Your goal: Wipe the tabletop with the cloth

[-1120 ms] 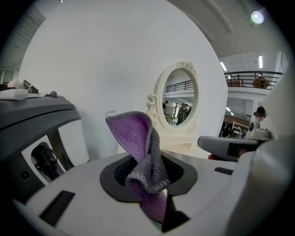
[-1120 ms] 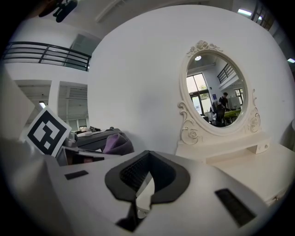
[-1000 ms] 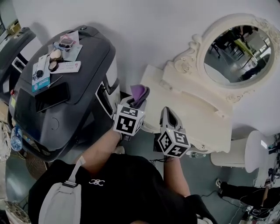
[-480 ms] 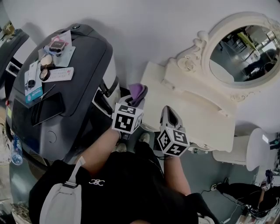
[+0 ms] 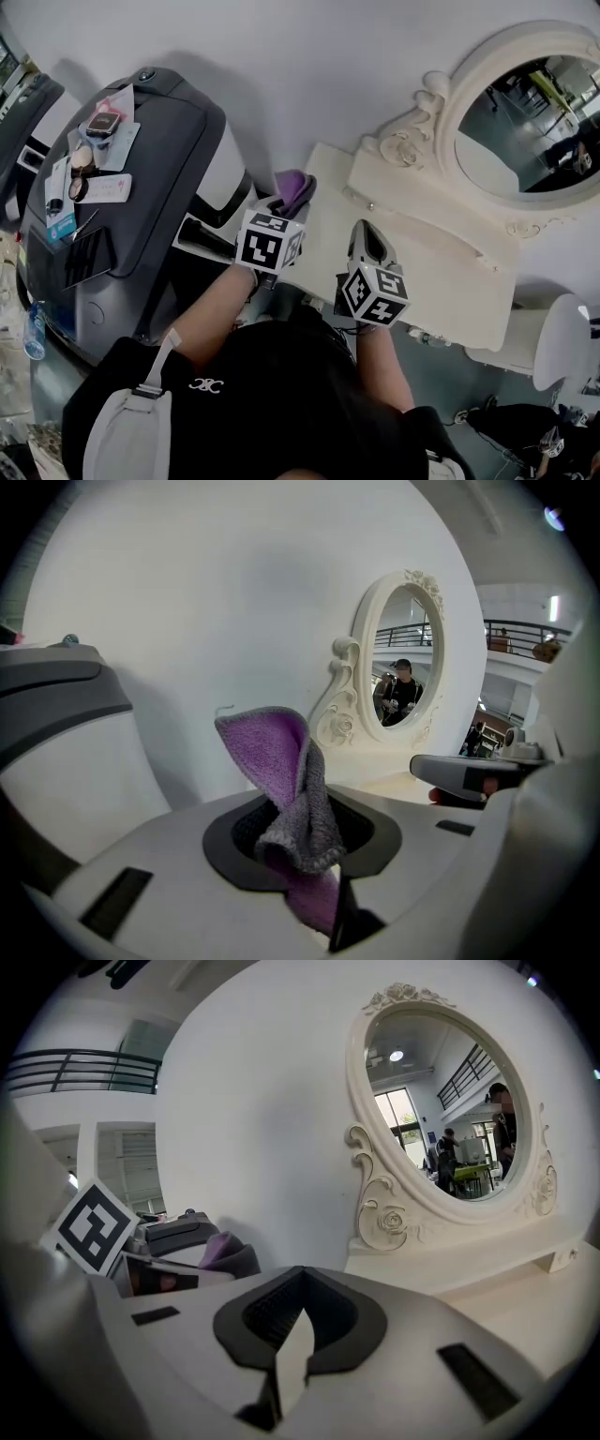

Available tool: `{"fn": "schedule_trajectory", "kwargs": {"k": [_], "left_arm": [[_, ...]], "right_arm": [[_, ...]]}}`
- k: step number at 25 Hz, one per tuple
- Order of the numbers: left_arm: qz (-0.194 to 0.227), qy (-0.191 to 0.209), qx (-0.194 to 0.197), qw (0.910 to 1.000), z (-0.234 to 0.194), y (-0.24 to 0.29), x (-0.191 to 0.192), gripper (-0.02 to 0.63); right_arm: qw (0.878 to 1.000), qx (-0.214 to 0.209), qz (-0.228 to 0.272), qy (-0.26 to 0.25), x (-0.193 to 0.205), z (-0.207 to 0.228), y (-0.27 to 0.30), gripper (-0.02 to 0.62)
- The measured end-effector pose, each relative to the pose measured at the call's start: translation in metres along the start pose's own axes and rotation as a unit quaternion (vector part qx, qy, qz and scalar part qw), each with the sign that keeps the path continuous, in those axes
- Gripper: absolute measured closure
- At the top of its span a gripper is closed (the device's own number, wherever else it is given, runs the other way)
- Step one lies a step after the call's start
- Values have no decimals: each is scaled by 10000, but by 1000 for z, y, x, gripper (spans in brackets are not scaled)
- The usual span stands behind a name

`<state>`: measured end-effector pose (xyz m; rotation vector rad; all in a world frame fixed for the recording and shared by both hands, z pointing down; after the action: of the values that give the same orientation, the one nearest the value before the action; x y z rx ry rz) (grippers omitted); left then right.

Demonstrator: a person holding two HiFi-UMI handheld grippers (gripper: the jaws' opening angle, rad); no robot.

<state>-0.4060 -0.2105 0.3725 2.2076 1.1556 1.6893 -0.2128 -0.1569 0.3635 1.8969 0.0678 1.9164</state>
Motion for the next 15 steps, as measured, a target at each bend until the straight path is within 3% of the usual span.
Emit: {"fn": "schedule_trajectory", "kwargs": {"k": [5, 9, 12, 15], "left_arm": [[-107, 37, -109, 9999, 5, 48, -15, 508], [-320, 272, 220, 9989, 4, 82, -20, 509], [-603, 735, 0, 9955, -1, 108, -22, 509], [-917, 1477, -187, 9846, -9, 132, -22, 509]], "right_arm": [[9997, -246, -37, 41, -7, 38, 29, 583], [9987, -482, -76, 118, -9, 64, 44, 583], [9977, -646, -166, 108, -8, 81, 50, 583], [9970, -730, -249, 97, -5, 92, 52, 583]]}}
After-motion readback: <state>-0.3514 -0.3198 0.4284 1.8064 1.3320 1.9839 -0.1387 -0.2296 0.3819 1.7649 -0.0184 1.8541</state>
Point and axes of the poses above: the fingertips, and each gripper's own axes: y forward along the fingers, z to its right, x out of its underside, the point moved 9 cm from there along -y, backward along the fingers, and after that the axes turned 11 degrees about -y, right-handed, at the moved point
